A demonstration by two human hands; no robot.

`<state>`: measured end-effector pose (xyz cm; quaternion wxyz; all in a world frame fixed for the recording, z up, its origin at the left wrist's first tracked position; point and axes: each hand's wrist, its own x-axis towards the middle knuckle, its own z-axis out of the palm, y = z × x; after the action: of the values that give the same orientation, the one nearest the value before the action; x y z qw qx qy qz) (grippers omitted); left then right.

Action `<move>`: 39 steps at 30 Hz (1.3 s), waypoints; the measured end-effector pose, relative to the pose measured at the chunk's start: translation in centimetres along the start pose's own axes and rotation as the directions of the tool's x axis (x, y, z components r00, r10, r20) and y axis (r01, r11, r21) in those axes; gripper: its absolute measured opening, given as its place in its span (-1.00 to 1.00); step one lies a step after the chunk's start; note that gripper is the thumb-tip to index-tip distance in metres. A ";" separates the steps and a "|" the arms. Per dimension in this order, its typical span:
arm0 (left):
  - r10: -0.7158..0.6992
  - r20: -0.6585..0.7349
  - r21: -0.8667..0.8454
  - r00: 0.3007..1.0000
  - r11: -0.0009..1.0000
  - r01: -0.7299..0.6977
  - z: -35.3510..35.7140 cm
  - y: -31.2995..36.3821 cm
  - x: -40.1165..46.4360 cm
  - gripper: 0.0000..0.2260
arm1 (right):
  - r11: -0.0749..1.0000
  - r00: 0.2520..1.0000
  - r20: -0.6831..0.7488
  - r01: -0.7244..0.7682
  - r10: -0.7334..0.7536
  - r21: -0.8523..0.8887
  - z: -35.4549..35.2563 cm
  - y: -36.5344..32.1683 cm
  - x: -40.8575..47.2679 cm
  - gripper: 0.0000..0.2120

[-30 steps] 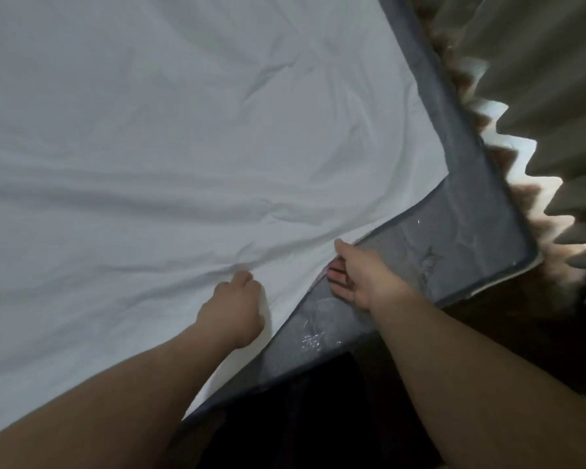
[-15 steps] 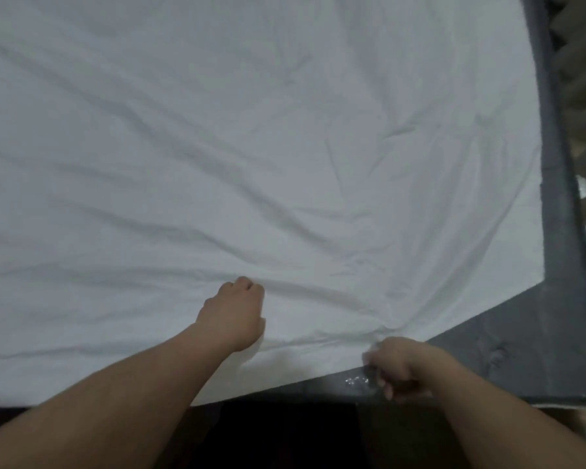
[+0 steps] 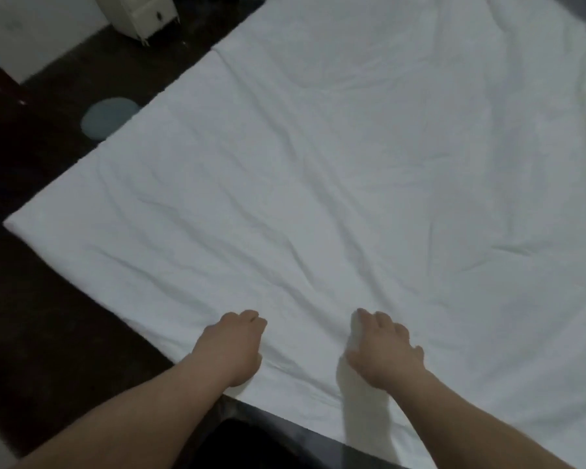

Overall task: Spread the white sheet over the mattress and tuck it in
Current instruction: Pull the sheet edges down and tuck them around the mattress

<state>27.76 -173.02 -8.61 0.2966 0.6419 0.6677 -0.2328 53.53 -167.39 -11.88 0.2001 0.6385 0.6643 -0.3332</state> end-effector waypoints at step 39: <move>0.313 0.043 0.074 0.949 0.946 -0.315 9.1 15.9 -3.7 -0.84 | 0.971 0.978 -0.159 -0.100 0.136 0.215 5.9 17.5 -10.7 -0.72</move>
<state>44.45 -180.87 -11.46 0.3142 0.7476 0.5427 -0.2188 70.92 -179.85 -11.85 0.0940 0.7206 0.6018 -0.3313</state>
